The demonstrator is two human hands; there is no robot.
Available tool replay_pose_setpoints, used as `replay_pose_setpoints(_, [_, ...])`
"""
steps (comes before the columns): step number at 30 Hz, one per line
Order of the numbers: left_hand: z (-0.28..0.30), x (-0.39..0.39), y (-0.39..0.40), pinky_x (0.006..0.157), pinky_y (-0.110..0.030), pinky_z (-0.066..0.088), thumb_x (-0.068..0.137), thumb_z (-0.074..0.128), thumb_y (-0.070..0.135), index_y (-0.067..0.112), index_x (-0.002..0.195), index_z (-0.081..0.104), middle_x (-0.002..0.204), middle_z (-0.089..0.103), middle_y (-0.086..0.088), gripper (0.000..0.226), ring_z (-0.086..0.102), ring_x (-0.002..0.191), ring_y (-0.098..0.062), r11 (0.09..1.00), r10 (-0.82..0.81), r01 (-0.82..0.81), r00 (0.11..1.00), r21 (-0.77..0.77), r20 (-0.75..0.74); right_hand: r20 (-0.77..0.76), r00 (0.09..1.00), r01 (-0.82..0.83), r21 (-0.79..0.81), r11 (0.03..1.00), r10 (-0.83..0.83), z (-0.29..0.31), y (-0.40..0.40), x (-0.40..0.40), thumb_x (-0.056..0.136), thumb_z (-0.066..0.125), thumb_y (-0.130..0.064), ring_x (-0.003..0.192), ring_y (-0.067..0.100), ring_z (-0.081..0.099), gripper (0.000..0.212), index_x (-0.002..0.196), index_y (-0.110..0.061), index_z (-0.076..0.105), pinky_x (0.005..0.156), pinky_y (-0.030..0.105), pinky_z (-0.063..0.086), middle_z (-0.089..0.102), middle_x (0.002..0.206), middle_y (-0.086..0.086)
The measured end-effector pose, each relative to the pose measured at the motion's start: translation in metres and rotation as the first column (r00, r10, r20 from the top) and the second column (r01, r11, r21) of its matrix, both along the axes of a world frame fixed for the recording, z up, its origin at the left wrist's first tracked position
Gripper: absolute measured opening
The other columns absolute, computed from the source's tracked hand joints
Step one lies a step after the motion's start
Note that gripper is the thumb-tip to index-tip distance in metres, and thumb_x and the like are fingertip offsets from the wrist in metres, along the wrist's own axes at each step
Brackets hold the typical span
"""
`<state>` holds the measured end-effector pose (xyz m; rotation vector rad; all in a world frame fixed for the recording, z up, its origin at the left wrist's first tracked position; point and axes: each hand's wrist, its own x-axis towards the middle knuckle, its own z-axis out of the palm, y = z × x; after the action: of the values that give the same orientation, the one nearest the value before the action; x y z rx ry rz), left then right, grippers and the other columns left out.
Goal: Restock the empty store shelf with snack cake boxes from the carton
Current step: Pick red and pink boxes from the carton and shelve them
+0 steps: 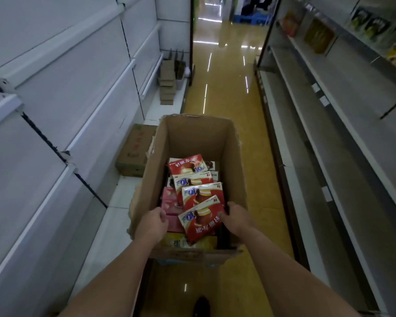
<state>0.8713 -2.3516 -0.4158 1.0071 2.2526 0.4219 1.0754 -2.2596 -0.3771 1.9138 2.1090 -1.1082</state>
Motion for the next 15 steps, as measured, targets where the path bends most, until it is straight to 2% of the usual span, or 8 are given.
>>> replay_pose_setpoints(4, [-0.016, -0.006, 0.034, 0.073, -0.030, 0.048, 0.093, 0.054, 0.019, 0.019, 0.096, 0.057, 0.101, 0.065, -0.003, 0.004, 0.059, 0.091, -0.020, 1.000, -0.001, 0.002, 1.000, -0.019, 0.027, -0.032, 0.998, 0.044, -0.066, 0.997, -0.047, -0.014, 0.040, -0.005, 0.097, 0.052, -0.032, 0.113, 0.023, 0.058, 0.044, 0.132, -0.005, 0.047, 0.084, 0.030, 0.046, 0.060, 0.126, 0.011])
replay_pose_setpoints(8, [-0.041, -0.005, 0.060, 0.077, -0.029, 0.045, 0.094, 0.054, 0.021, 0.013, 0.118, 0.056, 0.116, 0.063, -0.007, 0.025, 0.059, 0.104, -0.025, 0.997, 0.016, -0.009, 0.996, -0.081, 0.085, -0.051, 0.996, 0.071, -0.125, 0.990, -0.078, -0.040, 0.070, -0.015, 0.096, 0.053, -0.033, 0.109, 0.024, 0.060, 0.041, 0.127, -0.006, 0.050, 0.086, 0.032, 0.048, 0.061, 0.123, 0.011])
replay_pose_setpoints(11, [-0.061, 0.000, 0.075, 0.083, -0.031, 0.046, 0.095, 0.055, 0.026, 0.013, 0.126, 0.051, 0.125, 0.060, -0.007, 0.034, 0.057, 0.111, -0.025, 0.991, 0.024, -0.001, 0.985, -0.136, 0.170, -0.075, 0.993, 0.079, -0.182, 0.980, -0.094, -0.062, 0.083, -0.025, 0.096, 0.054, -0.030, 0.112, 0.026, 0.059, 0.038, 0.126, -0.007, 0.052, 0.089, 0.033, 0.047, 0.061, 0.125, 0.011])
replay_pose_setpoints(15, [-0.083, 0.006, 0.097, 0.080, -0.027, 0.042, 0.096, 0.055, 0.029, 0.009, 0.137, 0.039, 0.133, 0.054, -0.008, 0.048, 0.054, 0.118, -0.025, 0.979, 0.083, -0.025, 0.955, -0.204, 0.284, -0.107, 0.984, 0.108, -0.266, 0.958, -0.141, -0.089, 0.095, -0.038, 0.092, 0.059, -0.028, 0.114, 0.025, 0.058, 0.038, 0.127, -0.013, 0.053, 0.095, 0.037, 0.048, 0.060, 0.127, 0.008])
